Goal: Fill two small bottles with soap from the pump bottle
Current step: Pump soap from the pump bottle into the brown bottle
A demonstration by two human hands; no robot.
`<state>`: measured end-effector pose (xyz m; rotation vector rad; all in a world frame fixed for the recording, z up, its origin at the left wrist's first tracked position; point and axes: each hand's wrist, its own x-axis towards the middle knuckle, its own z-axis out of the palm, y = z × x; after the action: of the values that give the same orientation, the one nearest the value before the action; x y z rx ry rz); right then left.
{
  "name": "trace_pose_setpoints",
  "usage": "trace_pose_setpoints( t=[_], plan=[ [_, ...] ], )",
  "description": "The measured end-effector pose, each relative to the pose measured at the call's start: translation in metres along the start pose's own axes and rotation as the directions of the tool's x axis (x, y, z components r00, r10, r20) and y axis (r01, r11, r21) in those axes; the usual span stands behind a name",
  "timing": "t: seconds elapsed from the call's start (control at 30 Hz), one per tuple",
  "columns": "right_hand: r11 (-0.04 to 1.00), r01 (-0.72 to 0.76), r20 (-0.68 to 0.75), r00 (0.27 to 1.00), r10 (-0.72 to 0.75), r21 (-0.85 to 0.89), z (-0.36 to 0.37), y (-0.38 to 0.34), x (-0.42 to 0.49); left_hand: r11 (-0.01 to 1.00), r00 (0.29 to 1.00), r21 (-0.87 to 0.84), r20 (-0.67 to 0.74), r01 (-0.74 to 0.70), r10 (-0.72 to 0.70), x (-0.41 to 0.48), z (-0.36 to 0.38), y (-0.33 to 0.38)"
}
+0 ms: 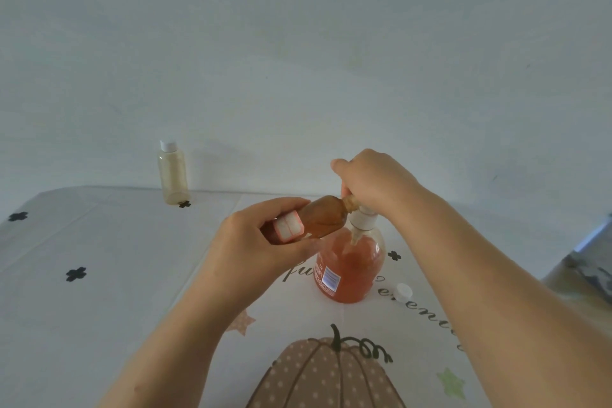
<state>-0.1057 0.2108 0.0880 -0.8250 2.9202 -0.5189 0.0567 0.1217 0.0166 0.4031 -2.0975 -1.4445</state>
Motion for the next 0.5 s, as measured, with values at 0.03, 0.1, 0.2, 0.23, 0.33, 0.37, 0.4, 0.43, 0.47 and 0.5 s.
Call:
trace_pose_setpoints(
  t=[0.03, 0.1, 0.2, 0.23, 0.33, 0.37, 0.4, 0.43, 0.47, 0.5],
  plan=[
    [0.999, -0.028, -0.02, 0.999, 0.029, 0.021, -0.002, -0.001, 0.0, 1.0, 1.0, -0.013, 0.004, -0.003, 0.003, -0.001, 0.0, 0.001],
    [1.0, -0.026, -0.042, 0.999, 0.026, -0.006, -0.007, -0.004, 0.0, 1.0, 1.0, -0.026, 0.006, -0.013, 0.014, -0.001, 0.0, 0.002],
    [0.999, -0.013, -0.039, 0.999, 0.011, -0.05, -0.009, -0.005, -0.002, 0.999, 1.0, -0.027, 0.007, -0.019, 0.019, -0.002, 0.0, 0.002],
    [0.999, -0.021, -0.031, 0.999, 0.02, -0.042, -0.009, -0.005, -0.002, 0.999, 1.0, -0.029, 0.006, -0.021, 0.021, -0.002, 0.001, 0.002],
    [0.999, -0.051, -0.011, 0.999, 0.051, 0.003, -0.005, -0.005, 0.0, 0.999, 1.0, -0.043, 0.006, -0.019, 0.019, -0.002, 0.0, 0.003],
    [0.998, -0.055, -0.011, 0.998, 0.055, 0.024, -0.004, -0.005, 0.001, 0.999, 1.0, -0.05, 0.012, -0.018, 0.019, -0.002, 0.001, 0.003],
    [0.998, -0.054, -0.018, 0.998, 0.055, 0.04, -0.004, -0.004, 0.001, 0.998, 1.0, -0.056, 0.016, -0.021, 0.022, -0.002, 0.001, 0.004],
    [0.997, -0.053, -0.022, 0.998, 0.054, 0.053, -0.002, -0.004, 0.002, 0.998, 1.0, -0.059, 0.013, -0.023, 0.024, -0.002, 0.001, 0.003],
    [0.996, -0.052, -0.024, 0.998, 0.054, 0.066, 0.001, -0.002, 0.004, 0.998, 1.0, -0.061, 0.009, -0.022, 0.022, -0.001, 0.001, 0.003],
    [0.996, -0.051, -0.021, 0.998, 0.053, 0.075, 0.003, -0.001, 0.005, 0.998, 1.0, -0.056, 0.005, -0.02, 0.02, 0.0, 0.001, 0.002]
  ],
)
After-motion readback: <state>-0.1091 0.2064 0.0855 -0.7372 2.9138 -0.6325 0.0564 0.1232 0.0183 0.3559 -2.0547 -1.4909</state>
